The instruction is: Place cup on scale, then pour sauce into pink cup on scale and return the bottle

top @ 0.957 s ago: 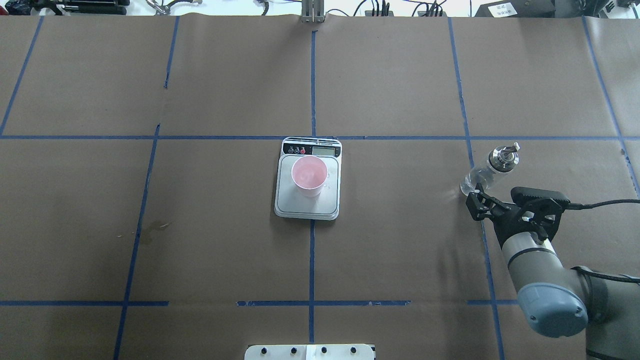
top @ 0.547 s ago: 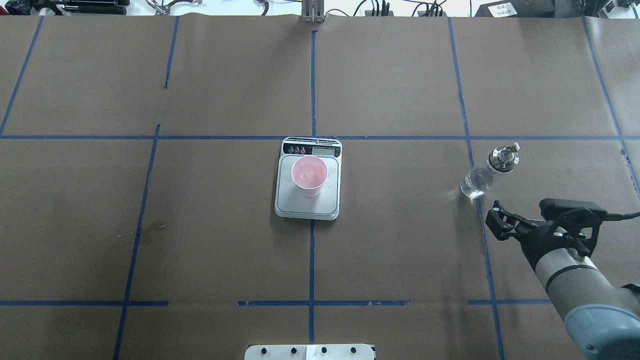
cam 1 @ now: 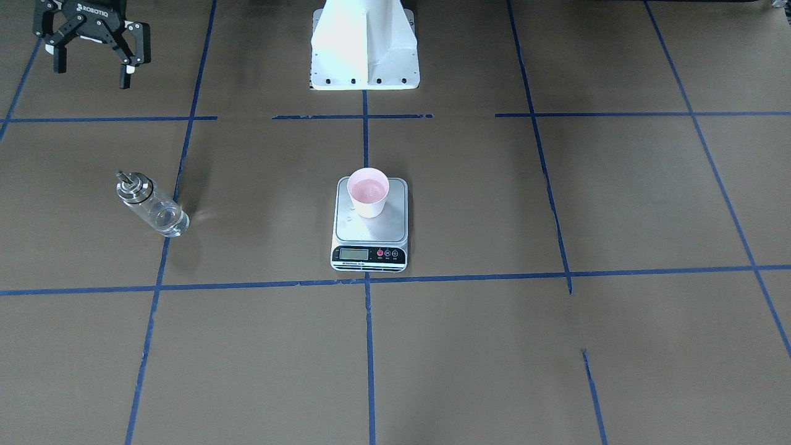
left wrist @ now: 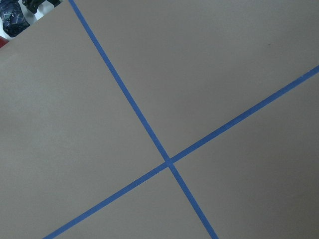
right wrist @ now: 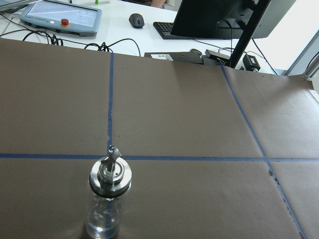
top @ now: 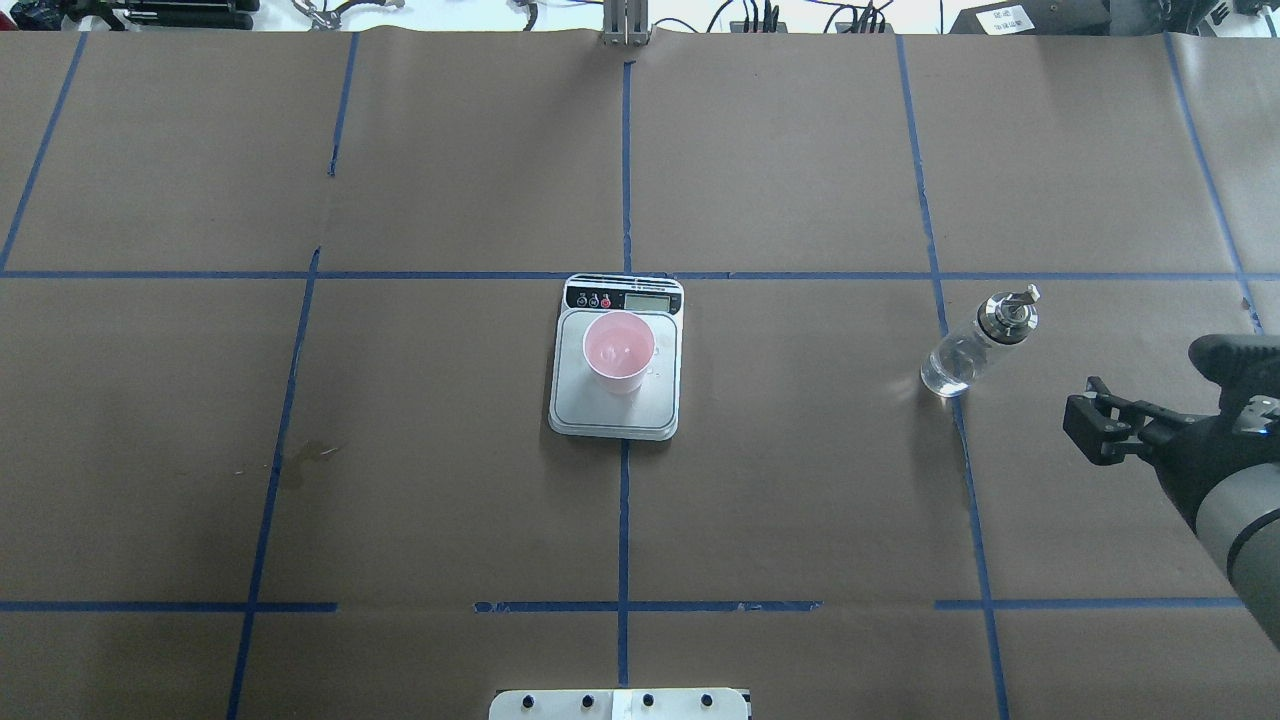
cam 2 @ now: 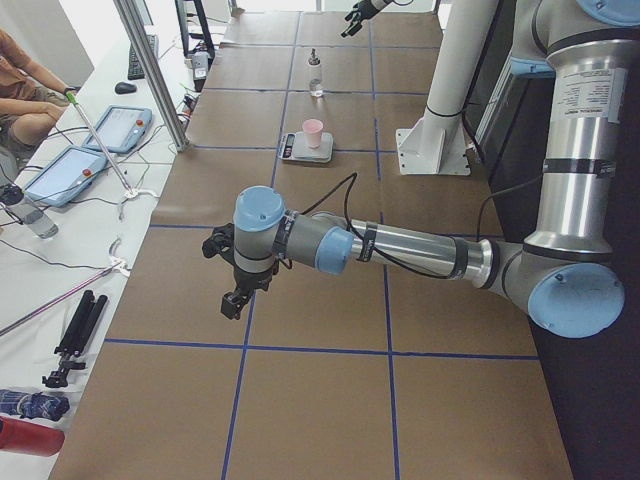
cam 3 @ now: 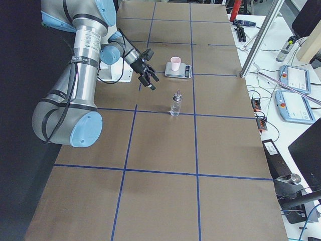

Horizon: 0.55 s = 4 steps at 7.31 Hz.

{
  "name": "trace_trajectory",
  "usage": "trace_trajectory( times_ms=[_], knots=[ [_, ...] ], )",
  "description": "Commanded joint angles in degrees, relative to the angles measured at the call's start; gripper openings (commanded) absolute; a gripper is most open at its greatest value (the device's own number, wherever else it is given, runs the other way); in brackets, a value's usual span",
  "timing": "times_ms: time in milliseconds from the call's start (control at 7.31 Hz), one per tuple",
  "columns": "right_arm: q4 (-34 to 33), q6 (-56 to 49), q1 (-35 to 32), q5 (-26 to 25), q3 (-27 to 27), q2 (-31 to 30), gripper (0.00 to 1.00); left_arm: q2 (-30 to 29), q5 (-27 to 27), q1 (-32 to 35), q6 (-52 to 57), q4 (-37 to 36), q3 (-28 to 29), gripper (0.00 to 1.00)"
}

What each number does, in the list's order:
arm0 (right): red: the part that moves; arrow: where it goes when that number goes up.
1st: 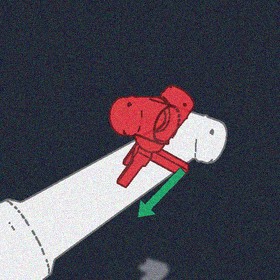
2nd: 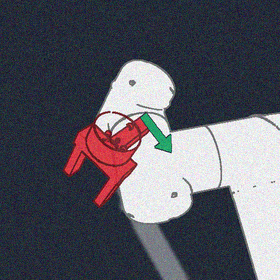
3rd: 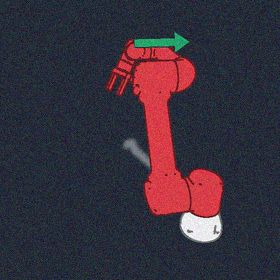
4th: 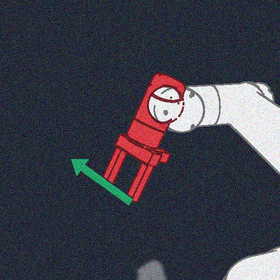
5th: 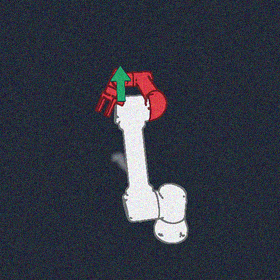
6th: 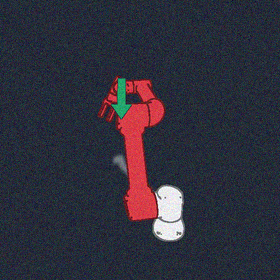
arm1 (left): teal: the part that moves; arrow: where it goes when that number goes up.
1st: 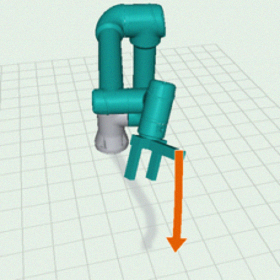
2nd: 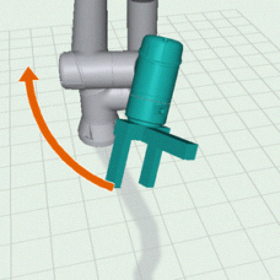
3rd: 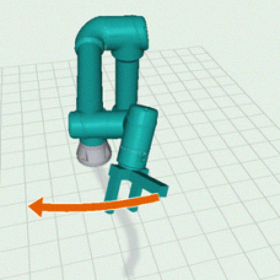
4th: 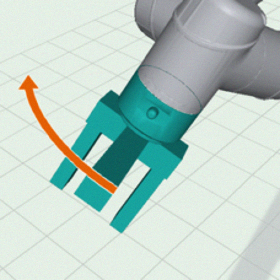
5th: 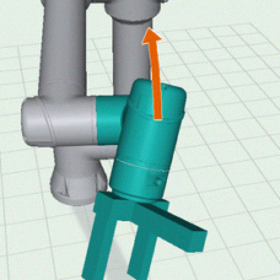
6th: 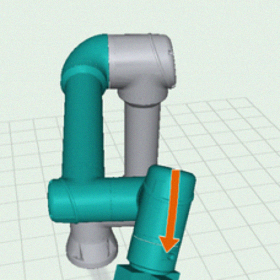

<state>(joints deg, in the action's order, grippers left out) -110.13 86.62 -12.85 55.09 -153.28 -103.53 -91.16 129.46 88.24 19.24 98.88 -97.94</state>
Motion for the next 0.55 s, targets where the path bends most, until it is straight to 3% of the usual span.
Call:
trace_trajectory(
  times_ms=[0,410],
  knots=[
    [-3.9,-11.3,-6.6,5.8,-0.6,6.1,1.0,0.2,0.0,0.0,0.0,0.0,-0.1,1.0],
    [-3.8,-30.6,-21.5,16.9,4.4,14.1,1.0,-0.2,0.0,0.0,0.0,0.0,-0.2,1.0]
  ],
)
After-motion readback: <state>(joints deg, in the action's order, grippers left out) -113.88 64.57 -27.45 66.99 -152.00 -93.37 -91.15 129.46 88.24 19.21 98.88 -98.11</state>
